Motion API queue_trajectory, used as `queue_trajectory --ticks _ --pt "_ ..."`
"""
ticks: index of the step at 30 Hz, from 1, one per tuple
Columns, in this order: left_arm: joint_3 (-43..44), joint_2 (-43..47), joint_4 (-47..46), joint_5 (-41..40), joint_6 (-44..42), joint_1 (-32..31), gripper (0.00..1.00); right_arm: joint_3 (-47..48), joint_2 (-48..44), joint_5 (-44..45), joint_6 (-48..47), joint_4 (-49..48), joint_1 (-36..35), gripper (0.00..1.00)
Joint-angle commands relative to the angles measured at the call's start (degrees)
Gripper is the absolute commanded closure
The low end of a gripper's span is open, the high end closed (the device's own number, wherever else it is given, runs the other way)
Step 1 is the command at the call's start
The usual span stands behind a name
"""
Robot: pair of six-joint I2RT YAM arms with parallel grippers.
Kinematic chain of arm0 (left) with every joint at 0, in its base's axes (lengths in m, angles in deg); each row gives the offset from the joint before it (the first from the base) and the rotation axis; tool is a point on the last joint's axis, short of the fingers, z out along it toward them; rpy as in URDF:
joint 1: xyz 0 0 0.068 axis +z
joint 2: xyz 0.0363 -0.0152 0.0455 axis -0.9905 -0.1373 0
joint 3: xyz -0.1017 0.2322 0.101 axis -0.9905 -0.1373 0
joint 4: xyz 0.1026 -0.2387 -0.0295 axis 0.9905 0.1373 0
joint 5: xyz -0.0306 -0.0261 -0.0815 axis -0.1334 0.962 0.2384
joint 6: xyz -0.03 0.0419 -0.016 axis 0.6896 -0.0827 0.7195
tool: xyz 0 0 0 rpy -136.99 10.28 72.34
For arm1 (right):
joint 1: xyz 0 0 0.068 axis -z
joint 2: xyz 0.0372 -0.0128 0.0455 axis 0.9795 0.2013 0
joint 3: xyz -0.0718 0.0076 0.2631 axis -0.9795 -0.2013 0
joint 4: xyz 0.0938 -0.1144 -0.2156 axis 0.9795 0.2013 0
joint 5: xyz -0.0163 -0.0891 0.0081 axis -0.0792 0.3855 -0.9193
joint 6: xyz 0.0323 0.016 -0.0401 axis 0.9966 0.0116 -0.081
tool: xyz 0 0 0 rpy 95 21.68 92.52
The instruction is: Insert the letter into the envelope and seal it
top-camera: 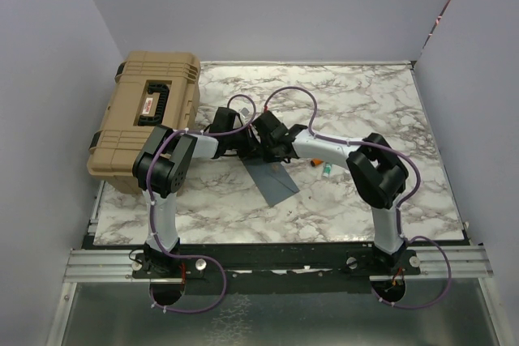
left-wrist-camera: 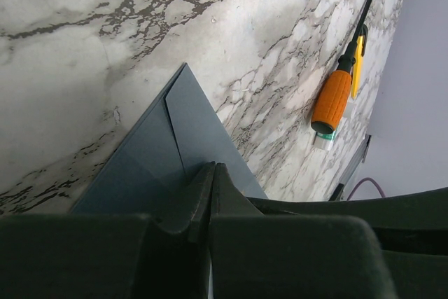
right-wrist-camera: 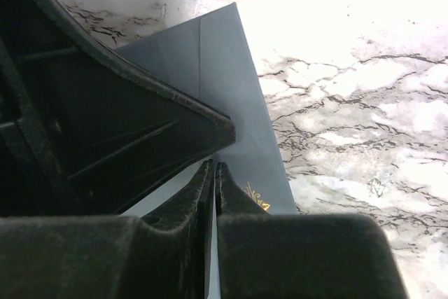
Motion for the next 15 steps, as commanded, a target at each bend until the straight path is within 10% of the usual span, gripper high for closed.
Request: queue_trajectory --ticks 1,15 --pt "-3.3 -4.8 10.7 -6.7 -3.6 0.4 1.00 0.9 2.6 -1.3 -3.9 1.4 -0.1 0.91" --pt "-2.8 -5.1 11.0 -6.9 -4.0 0.4 1.00 -5.8 1.2 -6.0 -9.3 4.2 -0.3 0.75"
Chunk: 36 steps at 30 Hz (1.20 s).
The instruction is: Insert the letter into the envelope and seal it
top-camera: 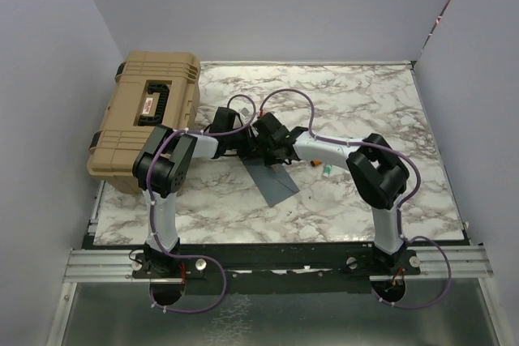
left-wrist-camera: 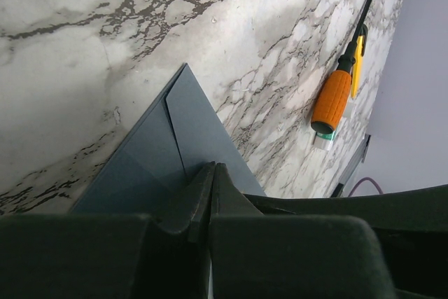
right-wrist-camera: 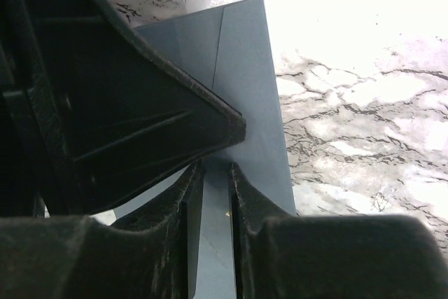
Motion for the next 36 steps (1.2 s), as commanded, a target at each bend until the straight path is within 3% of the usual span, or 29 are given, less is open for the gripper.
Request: queue_trajectory --ticks 1,23,36 --pt "-2.7 -5.2 10.9 -7.0 -4.0 0.4 1.00 -4.6 0.7 -2.0 -2.6 6.9 -0.4 0.75" --pt "-2.3 -6.0 11.1 -6.9 -4.3 0.5 1.00 -11.4 -1.4 -6.5 -7.4 8.1 -2.1 0.72" --pt "-2.2 -6.1 11.3 -6.7 -4.3 0.4 1.00 -14.0 -2.2 -3.5 -6.8 12.2 -2.1 0.72"
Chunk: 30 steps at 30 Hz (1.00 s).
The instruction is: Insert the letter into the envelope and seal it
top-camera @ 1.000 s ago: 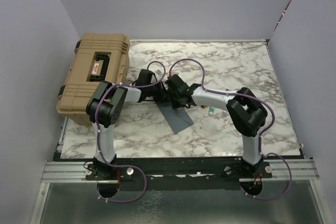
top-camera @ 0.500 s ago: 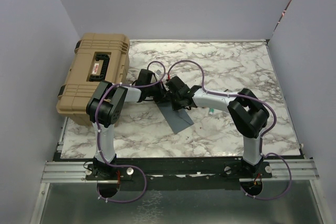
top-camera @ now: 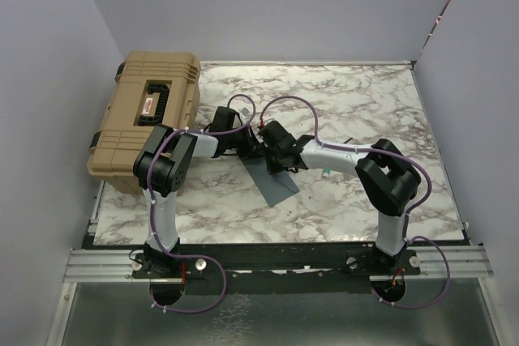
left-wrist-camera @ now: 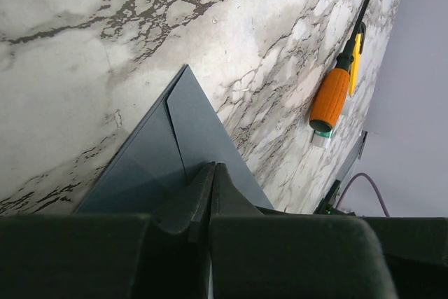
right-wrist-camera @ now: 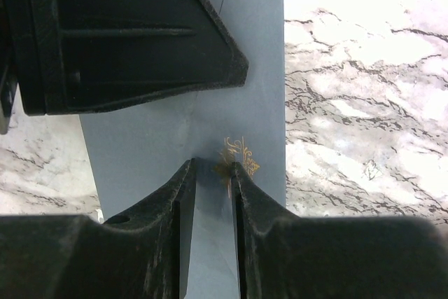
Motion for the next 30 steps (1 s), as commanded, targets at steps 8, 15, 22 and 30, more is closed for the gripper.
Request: queue_trajectory --ticks 8,15,22,30 --pt "-3.0 -5.5 10.9 -8.1 -4.5 0.2 1.00 -7.0 1.5 -1.7 1.2 17.2 -1.1 0.72" --pt "-2.8 -5.5 11.0 -8.2 -4.6 0.3 1.00 -9.3 0.3 -1.5 2.3 17.9 -1.1 0.76" --pt "-2.5 -5.5 11.2 -8.2 -4.6 0.2 1.00 -11.1 -0.9 -1.0 4.1 20.0 -1.1 0.79" --pt "-1.9 -5.2 11.8 -8.1 -4.7 0.3 1.00 -13.9 -3.9 -0.5 7.1 22.7 -0.6 0.80"
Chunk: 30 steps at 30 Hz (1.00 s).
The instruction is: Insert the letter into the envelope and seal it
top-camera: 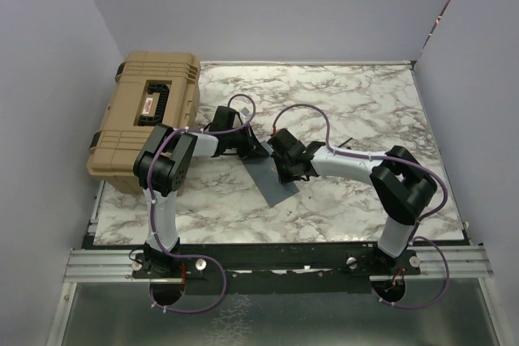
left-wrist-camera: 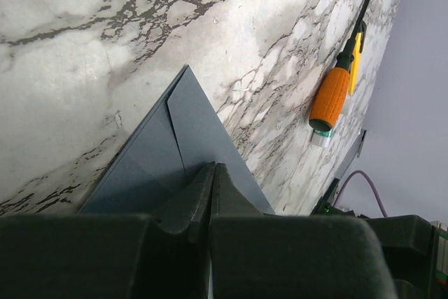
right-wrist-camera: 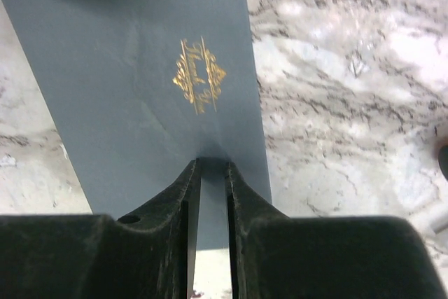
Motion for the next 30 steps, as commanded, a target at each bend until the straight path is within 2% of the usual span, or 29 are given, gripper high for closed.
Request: queue_trajectory --ticks 1,9,13,19,26,30 --pt "-2.4 -4.9 11.0 -8.5 -4.7 0.3 1.00 -6.6 2.0 -0.5 2.5 18.8 -0.3 0.80" --pt "-0.9 -4.4 11.2 -7.4 -4.8 0.3 1.00 -9.3 -0.4 0.7 5.0 21.1 0.4 0.82" --pt "1.6 -4.1 11.2 -3.9 -5.4 0.3 1.00 -8.4 -3.1 1.5 5.2 22.9 0.5 0.81" --pt "5.9 -1.5 11.2 0.5 -6.1 0.3 1.00 1.5 -3.2 2.8 4.0 24.9 0.6 0.80" --pt "7.3 0.2 10.1 -1.0 -6.2 0.9 1.00 12.3 0.0 0.0 4.6 17.0 0.5 0.81" --pt "6.8 -0.4 8.0 -1.6 -5.4 1.7 1.00 17.8 3.9 1.5 5.2 14.3 0.6 0.81"
